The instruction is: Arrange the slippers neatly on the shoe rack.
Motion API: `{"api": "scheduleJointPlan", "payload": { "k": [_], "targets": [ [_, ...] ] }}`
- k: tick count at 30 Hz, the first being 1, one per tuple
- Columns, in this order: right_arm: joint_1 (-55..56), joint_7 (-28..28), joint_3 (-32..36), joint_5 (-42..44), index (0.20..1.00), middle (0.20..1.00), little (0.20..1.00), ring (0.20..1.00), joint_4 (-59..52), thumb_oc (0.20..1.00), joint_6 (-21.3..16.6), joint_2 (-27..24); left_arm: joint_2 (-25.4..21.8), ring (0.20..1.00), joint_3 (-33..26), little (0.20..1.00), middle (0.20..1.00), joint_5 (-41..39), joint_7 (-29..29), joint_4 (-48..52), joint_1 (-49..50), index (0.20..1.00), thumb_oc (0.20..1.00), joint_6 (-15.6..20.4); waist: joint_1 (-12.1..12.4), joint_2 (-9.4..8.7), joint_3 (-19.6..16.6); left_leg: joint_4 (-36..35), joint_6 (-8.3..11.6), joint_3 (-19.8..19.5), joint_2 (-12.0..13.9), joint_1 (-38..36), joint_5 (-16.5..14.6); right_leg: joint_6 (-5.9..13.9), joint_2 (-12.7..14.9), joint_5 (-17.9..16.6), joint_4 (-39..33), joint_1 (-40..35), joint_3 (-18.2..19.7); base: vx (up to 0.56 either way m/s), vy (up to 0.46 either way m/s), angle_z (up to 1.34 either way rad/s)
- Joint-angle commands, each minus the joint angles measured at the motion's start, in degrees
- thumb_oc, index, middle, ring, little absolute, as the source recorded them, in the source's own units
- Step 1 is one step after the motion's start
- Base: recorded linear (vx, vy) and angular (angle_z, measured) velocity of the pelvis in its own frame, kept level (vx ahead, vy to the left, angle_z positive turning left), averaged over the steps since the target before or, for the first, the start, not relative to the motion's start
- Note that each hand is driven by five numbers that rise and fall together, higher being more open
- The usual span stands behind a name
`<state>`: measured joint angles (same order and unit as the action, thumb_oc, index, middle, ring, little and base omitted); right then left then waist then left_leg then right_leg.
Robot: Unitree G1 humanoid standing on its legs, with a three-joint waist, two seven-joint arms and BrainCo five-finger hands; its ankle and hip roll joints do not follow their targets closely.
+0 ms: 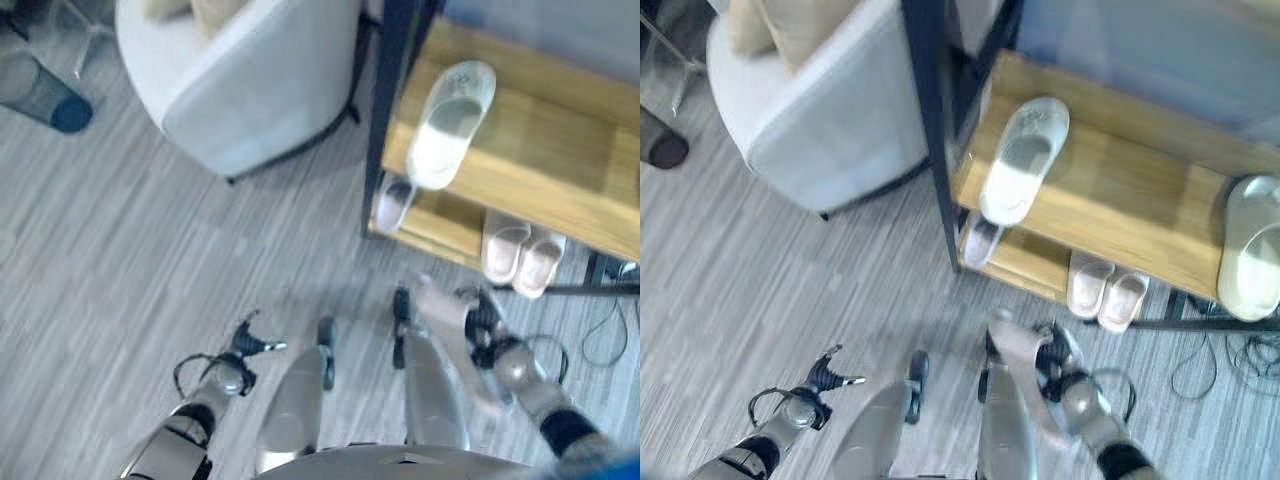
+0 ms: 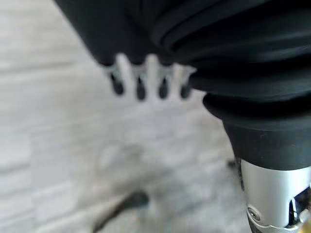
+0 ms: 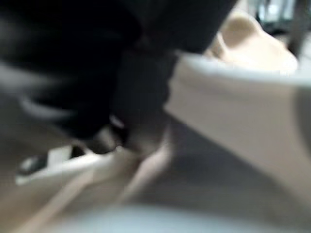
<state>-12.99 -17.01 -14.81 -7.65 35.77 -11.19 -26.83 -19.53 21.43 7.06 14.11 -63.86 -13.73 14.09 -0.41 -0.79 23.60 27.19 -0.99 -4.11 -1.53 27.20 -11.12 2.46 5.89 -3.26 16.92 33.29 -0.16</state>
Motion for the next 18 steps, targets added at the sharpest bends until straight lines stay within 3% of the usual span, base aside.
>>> {"api": "scheduleJointPlan", "payload": {
  "k": [1, 8, 11, 12, 14, 18],
  "targets": [
    [4.43, -2.8, -1.7, -0.93, 0.2, 0.2, 0.2, 0.2, -4.55, 0.2, -2.05, -1.38, -1.4, 1.0, -2.53, 1.0, 1.0, -3.01, 2.63, 2.03, 1.64, 1.0, 1.0, 1.17, -0.23, -0.05, -6.69, -3.73, 4.53, -2.21, 2.93, 3.99, 4.7, 5.17, 6.07, 5.96, 3.36, -3.21, 0.33, -0.04, -0.035, -0.14],
    [-0.49, -7.27, -3.73, -3.65, 0.2, 0.2, 0.2, 0.2, -4.68, 0.2, -2.48, -0.6, -1.61, 1.0, -3.93, 1.0, 1.0, -4.68, 8.72, 5.01, -1.56, 1.0, 1.0, 2.26, 0.62, -0.28, -5.6, 5.42, 4.57, -3.66, 3.22, 14.0, 2.31, 4.38, 5.83, 9.8, 13.48, 6.26, 0.86, -0.04, -0.027, 0.05],
    [-2.51, -10.14, -4.95, -7.37, 0.2, 0.2, 0.2, 0.2, -5.52, 0.2, -2.1, -0.68, -1.14, 1.0, -4.01, 1.0, 1.0, -5.17, 11.27, 5.5, -2.29, 1.0, 1.0, 2.69, 0.83, -0.39, -5.62, 12.97, 3.97, -4.28, 3.15, 20.83, -0.41, 3.65, 5.65, 12.53, 21.03, 13.08, 1.91, 0.01, -0.006, 0.06],
    [-2.83, -10.64, -5.28, -8.33, 0.2, 0.2, 0.2, 0.2, -5.47, 0.2, -1.78, -0.85, -0.88, 1.0, -3.87, 1.0, 1.0, -5.39, 11.53, 5.69, -2.25, 1.0, 1.0, 2.65, 0.98, -0.26, -5.94, 15.75, 3.88, -4.39, 3.44, 21.98, -3.09, 3.72, 5.34, 15.02, 23.81, 14.3, 2.43, 0.06, -0.014, 0.0],
    [-4.97, -12.8, -6.02, -10.51, 0.2, 0.2, 0.2, 0.2, -5.08, 0.2, -1.02, -1.15, -0.32, 1.0, -3.07, 1.0, 1.0, -5.57, 12.4, 4.45, -3.16, 1.0, 1.0, 2.48, 1.07, -0.26, -6.35, 21.46, 3.4, -4.83, 3.24, 27.76, -5.23, 3.08, 4.97, 17.1, 29.3, 20.22, 3.1, 0.02, -0.019, -0.06],
    [-8.49, -15.62, -5.59, -10.93, 0.2, 0.2, 0.2, 0.2, -6.03, 0.2, -0.32, -1.96, -0.29, 1.0, -2.42, 1.0, 1.0, -6.5, 13.78, 4.14, -4.82, 1.0, 1.0, 2.59, 0.96, -0.1, -7.67, 28.9, 3.28, -4.92, 2.6, 37.36, -7.08, 2.6, 4.36, 19.18, 36.48, 29.5, 3.78, -0.02, -0.005, -0.09]
  ]
}}
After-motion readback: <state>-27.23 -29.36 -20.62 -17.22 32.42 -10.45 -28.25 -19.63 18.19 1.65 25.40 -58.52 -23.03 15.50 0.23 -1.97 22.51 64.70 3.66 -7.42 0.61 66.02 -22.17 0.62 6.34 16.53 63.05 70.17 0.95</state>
